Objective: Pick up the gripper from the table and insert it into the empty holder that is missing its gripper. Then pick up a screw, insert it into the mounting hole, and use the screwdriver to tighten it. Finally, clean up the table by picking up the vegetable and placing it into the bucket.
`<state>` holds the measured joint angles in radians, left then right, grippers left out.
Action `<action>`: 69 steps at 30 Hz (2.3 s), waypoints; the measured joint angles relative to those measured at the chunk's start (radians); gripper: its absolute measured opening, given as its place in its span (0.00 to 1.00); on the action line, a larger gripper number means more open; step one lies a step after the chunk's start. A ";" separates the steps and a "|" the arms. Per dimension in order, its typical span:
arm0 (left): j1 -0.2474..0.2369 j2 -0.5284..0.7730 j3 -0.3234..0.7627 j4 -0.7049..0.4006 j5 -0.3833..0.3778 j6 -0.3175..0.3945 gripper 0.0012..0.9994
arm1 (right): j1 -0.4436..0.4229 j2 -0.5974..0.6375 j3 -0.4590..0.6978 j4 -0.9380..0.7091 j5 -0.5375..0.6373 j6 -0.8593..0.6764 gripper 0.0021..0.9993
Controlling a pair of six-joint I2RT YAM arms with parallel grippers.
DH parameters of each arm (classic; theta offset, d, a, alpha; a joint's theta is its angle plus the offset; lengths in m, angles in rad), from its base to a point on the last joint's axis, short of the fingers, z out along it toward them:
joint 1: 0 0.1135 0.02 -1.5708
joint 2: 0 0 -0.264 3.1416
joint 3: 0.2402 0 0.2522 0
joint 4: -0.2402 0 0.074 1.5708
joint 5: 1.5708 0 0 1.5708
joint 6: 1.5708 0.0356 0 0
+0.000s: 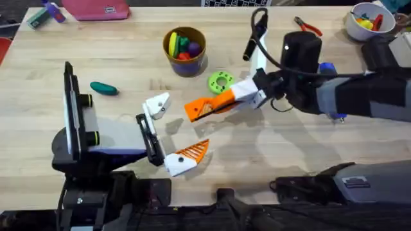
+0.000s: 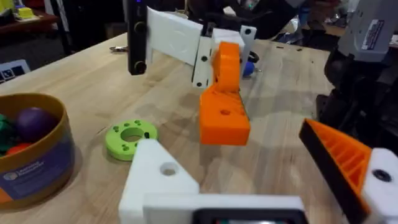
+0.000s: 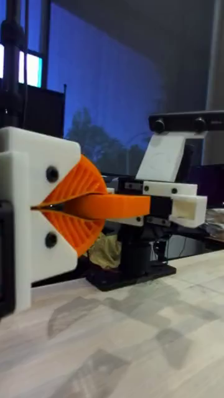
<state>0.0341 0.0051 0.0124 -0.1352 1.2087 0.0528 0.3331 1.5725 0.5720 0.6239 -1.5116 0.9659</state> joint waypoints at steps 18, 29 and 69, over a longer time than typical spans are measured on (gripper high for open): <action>0.000 0.000 0.000 0.000 0.000 0.000 0.99 | 0.090 0.077 0.076 0.000 0.026 0.047 0.01; 0.000 0.000 0.000 0.000 0.000 0.000 0.99 | 0.102 0.084 0.076 0.039 0.027 0.035 0.01; 0.000 0.000 0.000 0.000 0.000 0.000 0.99 | 0.112 0.203 0.082 0.438 0.029 0.311 0.01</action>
<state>0.0341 0.0053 0.0124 -0.1352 1.2086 0.0528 0.4450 1.7760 0.6537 1.0620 -1.4826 1.2766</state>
